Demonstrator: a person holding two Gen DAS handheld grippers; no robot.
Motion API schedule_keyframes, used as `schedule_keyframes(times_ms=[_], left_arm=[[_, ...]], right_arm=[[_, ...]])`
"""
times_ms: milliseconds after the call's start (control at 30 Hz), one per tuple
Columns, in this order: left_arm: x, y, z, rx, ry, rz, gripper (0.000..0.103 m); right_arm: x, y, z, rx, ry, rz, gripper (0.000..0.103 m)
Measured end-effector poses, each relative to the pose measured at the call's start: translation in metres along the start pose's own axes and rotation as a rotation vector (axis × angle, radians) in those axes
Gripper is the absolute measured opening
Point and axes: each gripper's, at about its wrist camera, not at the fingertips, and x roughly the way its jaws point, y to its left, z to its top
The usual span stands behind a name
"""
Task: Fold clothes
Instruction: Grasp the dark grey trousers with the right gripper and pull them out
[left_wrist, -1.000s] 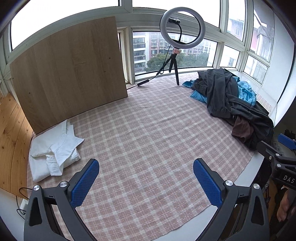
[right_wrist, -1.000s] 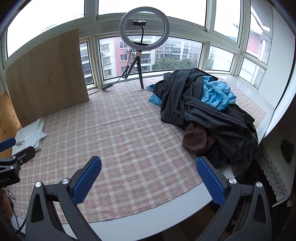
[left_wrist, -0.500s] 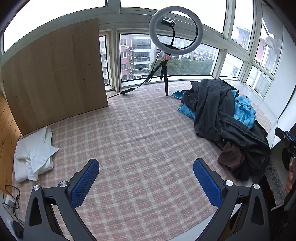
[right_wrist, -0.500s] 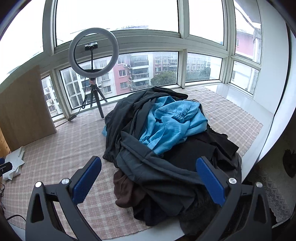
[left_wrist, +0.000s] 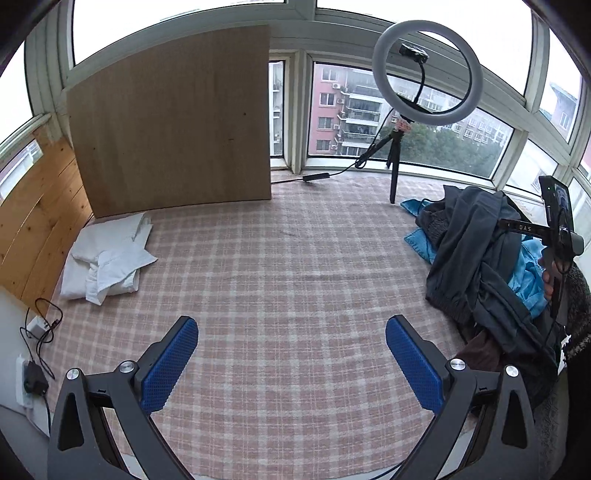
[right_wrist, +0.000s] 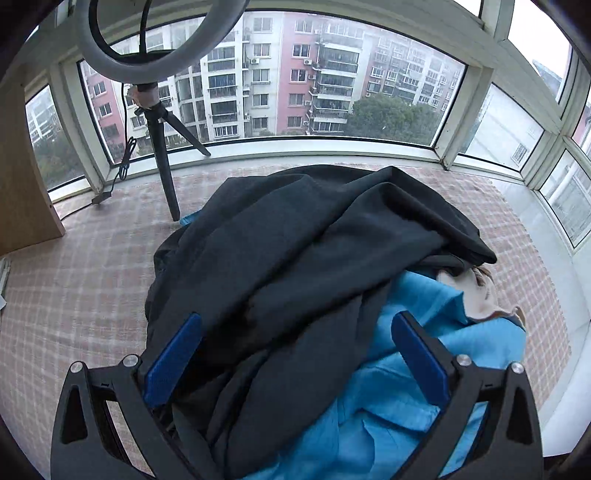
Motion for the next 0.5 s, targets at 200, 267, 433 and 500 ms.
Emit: schedule_keyframes(times_ms=[200, 267, 433, 500], left_arm=[[-0.001, 0.039, -0.006, -0.084, 0.004, 0.083, 0.102], [0.000, 0.047, -0.004, -0.096, 0.002, 0.092, 0.102], [0.001, 0.058, 0.005, -0.086, -0.014, 0.068, 0.102], [0.000, 0.062, 0.009, -0.072, -0.028, 0.065, 0.102]], right_arm=[[-0.009, 0.005, 0.005, -0.069, -0.091, 0.114, 0.008], [-0.031, -0.012, 0.009, 0.022, -0.140, 0.218, 0.007], [-0.104, -0.038, 0.024, 0.189, -0.290, 0.388, 0.006], [-0.140, -0.018, 0.034, 0.157, -0.347, 0.452, 0.006]])
